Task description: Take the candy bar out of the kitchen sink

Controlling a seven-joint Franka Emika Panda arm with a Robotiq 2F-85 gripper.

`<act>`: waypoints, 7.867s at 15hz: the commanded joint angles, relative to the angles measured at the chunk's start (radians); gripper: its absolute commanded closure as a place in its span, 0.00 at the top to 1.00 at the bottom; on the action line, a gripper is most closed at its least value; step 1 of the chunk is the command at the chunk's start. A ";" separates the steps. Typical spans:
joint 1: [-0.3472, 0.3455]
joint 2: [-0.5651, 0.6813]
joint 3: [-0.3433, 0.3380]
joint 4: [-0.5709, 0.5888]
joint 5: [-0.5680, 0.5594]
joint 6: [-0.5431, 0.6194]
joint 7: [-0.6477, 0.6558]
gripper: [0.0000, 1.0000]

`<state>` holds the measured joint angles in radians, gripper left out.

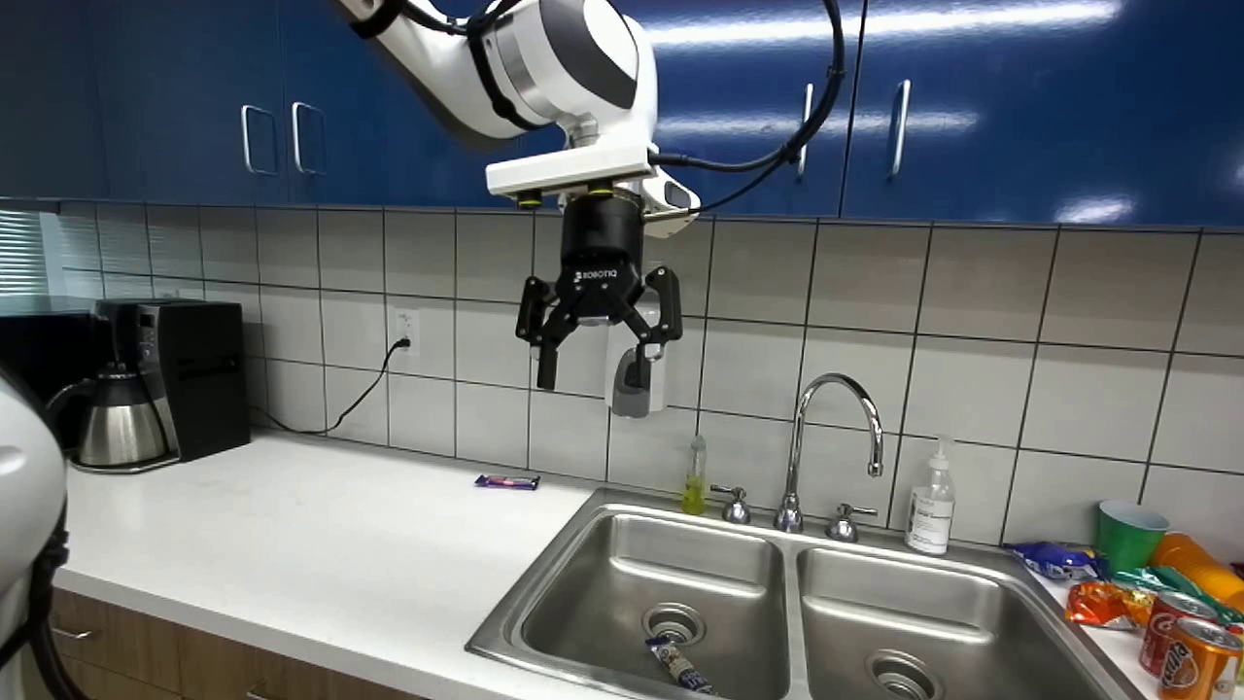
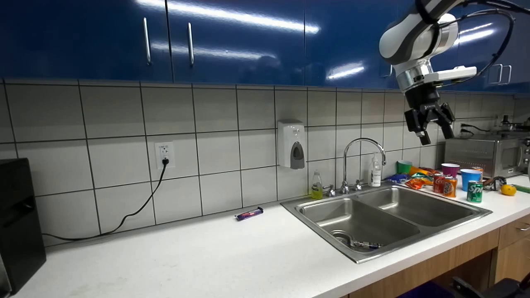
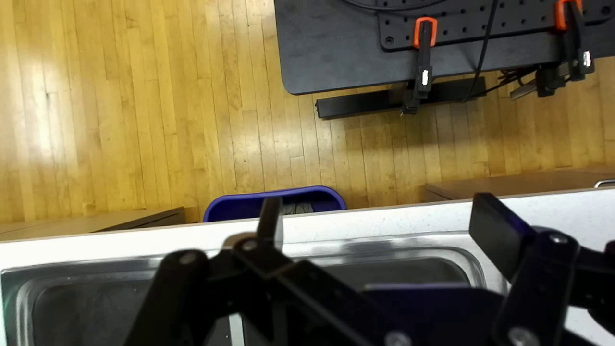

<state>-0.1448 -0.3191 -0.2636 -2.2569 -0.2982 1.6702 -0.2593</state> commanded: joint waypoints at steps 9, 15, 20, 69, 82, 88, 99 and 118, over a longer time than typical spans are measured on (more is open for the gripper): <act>-0.008 0.031 0.008 -0.118 -0.001 0.135 -0.032 1.00; -0.005 0.116 0.016 -0.159 0.019 0.270 -0.028 1.00; -0.001 0.213 0.031 -0.154 0.052 0.361 -0.034 1.00; -0.138 1.067 0.212 0.384 0.191 0.755 -0.223 1.00; -0.135 1.142 0.204 0.452 0.176 0.770 -0.208 1.00; -0.135 1.142 0.204 0.452 0.176 0.770 -0.208 1.00; -0.181 1.197 0.227 0.526 0.179 0.761 -0.281 1.00; -0.199 1.354 0.254 0.735 0.170 0.758 -0.460 1.00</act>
<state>-0.3238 0.9950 -0.0241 -1.5889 -0.1156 2.4438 -0.6777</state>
